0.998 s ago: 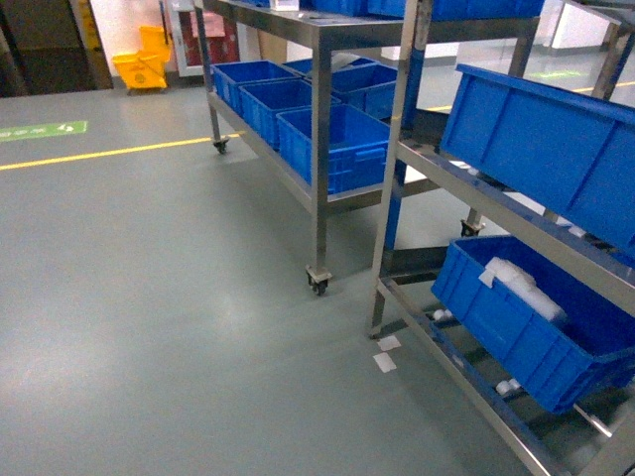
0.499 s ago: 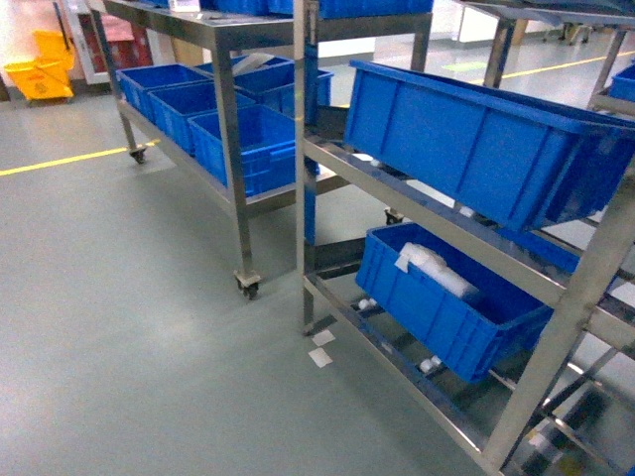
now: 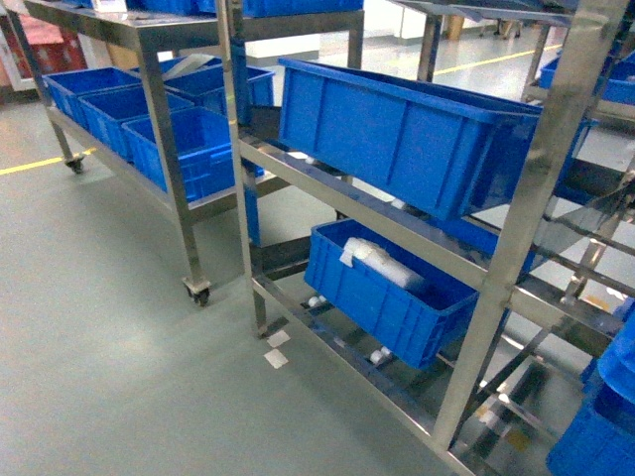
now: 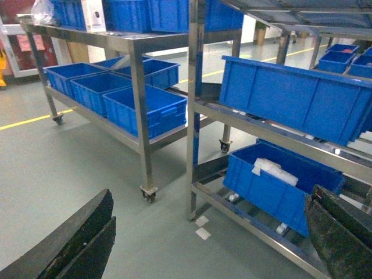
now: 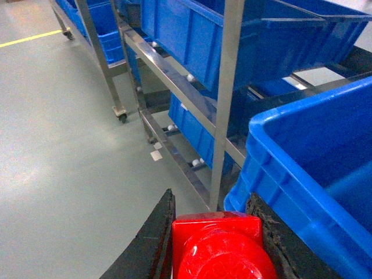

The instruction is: Pick red block from blue box to shelf

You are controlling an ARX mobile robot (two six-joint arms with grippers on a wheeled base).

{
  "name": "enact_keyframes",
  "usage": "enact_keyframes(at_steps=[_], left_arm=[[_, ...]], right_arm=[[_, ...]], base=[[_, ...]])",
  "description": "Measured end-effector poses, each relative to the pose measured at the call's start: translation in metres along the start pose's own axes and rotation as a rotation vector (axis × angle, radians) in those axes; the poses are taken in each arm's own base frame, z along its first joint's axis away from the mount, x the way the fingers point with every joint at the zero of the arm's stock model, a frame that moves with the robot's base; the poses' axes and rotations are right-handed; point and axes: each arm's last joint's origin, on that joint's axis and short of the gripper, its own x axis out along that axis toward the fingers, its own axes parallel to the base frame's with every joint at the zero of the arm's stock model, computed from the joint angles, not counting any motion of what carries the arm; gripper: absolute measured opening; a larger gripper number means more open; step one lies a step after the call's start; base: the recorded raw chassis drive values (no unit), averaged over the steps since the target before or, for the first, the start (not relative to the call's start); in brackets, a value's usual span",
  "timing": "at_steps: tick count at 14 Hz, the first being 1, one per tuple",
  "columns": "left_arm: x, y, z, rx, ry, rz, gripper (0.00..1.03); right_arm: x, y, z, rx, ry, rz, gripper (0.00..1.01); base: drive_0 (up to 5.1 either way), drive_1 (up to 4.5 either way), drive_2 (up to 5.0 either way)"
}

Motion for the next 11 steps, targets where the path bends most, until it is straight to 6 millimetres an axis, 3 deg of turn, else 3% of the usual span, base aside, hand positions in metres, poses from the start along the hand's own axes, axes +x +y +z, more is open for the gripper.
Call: enact_keyframes(at_steps=[4, 11], left_arm=[[0.0000, 0.0000, 0.0000, 0.000, 0.000, 0.000, 0.98], [0.0000, 0.0000, 0.0001, 0.000, -0.001, 0.000, 0.98]], right_arm=[[0.0000, 0.0000, 0.0000, 0.000, 0.000, 0.000, 0.28], [-0.0007, 0.0002, 0.0002, -0.001, -0.003, 0.000, 0.28]], base=[[-1.5, -1.48, -1.5], [-1.5, 0.63, -3.7]])
